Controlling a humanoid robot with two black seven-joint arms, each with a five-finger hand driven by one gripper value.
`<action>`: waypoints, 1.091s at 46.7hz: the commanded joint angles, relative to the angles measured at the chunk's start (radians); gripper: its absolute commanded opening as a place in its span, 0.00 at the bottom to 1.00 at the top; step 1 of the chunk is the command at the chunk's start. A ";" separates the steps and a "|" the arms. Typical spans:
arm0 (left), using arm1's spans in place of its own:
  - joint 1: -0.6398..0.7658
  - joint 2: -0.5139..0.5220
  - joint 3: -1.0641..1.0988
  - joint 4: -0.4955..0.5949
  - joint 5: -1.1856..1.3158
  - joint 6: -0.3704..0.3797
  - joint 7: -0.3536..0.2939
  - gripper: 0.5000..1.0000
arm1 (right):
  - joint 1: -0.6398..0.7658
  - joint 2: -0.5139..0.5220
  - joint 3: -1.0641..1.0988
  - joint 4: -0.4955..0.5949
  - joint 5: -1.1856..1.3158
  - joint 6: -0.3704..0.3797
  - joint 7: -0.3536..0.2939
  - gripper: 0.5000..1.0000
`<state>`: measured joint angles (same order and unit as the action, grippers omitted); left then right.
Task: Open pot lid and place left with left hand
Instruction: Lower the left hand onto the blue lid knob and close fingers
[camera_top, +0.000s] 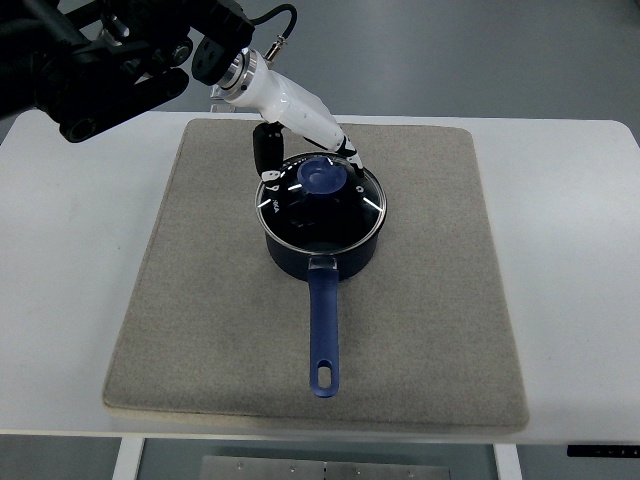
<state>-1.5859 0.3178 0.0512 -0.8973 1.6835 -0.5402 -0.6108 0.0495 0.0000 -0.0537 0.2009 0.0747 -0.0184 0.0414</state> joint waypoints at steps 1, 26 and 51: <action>0.006 -0.002 0.001 0.000 0.005 0.000 0.000 0.98 | 0.000 0.000 0.000 0.000 0.001 0.000 0.000 0.83; 0.009 -0.043 -0.001 0.049 -0.005 0.052 0.000 0.97 | 0.000 0.000 0.000 0.000 0.001 0.000 0.000 0.83; 0.009 -0.048 -0.001 0.051 0.008 0.054 0.000 0.53 | 0.000 0.000 0.000 0.000 0.001 0.000 0.000 0.83</action>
<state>-1.5769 0.2700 0.0513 -0.8483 1.6919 -0.4877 -0.6109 0.0492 0.0000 -0.0537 0.2010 0.0747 -0.0184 0.0414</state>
